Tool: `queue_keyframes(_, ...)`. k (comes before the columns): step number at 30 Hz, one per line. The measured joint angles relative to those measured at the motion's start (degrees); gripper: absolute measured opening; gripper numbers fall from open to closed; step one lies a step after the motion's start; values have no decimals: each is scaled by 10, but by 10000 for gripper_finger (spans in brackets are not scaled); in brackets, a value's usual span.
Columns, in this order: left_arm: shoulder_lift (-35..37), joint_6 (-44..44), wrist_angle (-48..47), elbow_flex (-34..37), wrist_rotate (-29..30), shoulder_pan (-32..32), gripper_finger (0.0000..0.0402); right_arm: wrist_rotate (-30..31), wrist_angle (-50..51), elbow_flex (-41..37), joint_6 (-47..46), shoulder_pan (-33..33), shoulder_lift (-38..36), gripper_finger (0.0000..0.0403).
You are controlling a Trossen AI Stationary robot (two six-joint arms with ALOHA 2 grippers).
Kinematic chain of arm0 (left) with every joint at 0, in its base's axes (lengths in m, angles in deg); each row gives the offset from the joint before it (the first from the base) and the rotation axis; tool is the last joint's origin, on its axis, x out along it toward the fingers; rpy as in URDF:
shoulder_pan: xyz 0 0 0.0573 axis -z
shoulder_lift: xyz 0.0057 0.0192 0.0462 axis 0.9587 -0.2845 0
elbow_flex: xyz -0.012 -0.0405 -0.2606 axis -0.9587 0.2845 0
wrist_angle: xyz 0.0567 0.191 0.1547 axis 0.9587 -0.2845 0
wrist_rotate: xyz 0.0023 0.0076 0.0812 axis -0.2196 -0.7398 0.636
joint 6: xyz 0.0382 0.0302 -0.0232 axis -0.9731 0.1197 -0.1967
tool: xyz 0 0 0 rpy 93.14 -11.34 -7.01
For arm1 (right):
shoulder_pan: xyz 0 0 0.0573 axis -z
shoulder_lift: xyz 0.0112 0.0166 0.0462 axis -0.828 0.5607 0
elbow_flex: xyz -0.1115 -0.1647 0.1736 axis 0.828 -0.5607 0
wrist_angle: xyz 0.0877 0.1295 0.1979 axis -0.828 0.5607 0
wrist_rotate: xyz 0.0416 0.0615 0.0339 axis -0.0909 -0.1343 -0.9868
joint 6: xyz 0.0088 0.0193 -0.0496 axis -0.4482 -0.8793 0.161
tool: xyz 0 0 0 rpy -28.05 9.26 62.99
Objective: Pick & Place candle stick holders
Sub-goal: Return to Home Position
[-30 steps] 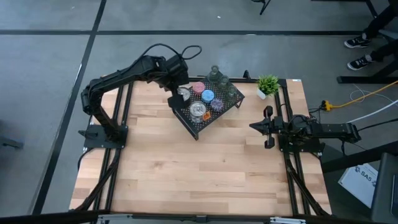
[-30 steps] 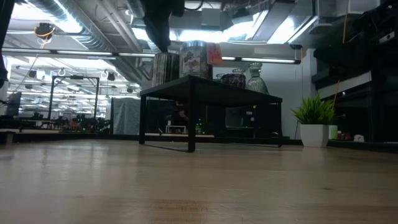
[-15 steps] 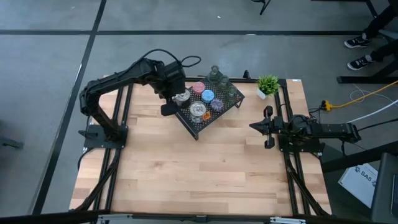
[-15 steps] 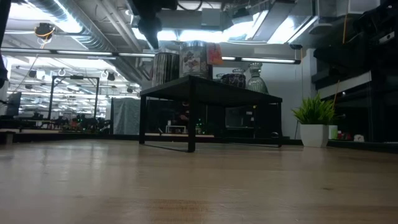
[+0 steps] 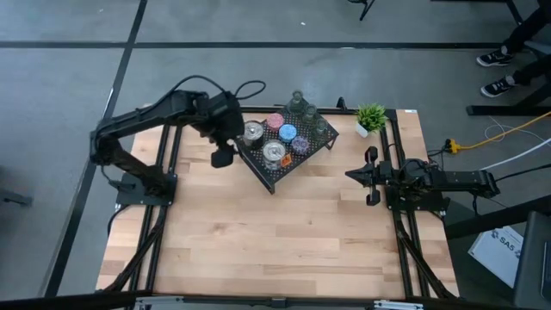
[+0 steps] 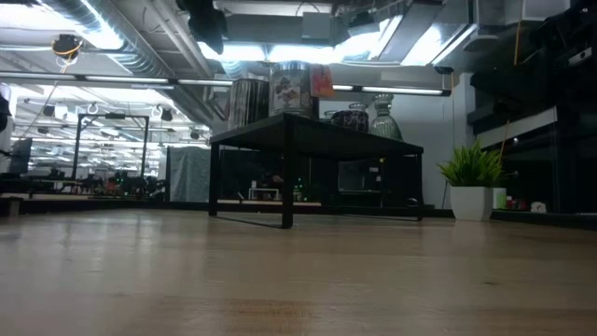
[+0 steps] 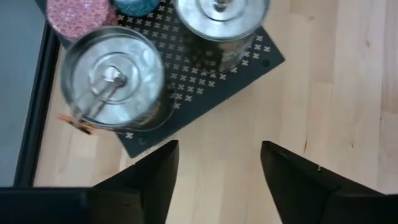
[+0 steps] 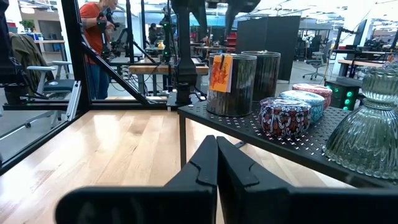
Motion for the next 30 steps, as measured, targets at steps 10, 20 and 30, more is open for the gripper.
queue_keyframes(10, 126, 6, 99, 172, 0, 41, 173, 0, 0, 0, 0, 0, 0, 0)
queue_keyframes(20, 233, 6, 220, 345, 0, 77, 138, 0, 0, 0, 0, 0, 0, 0)
queue_keyframes(30, 304, 5, 361, 491, -1, 99, 93, 0, 0, 0, 0, 0, 0, 0)
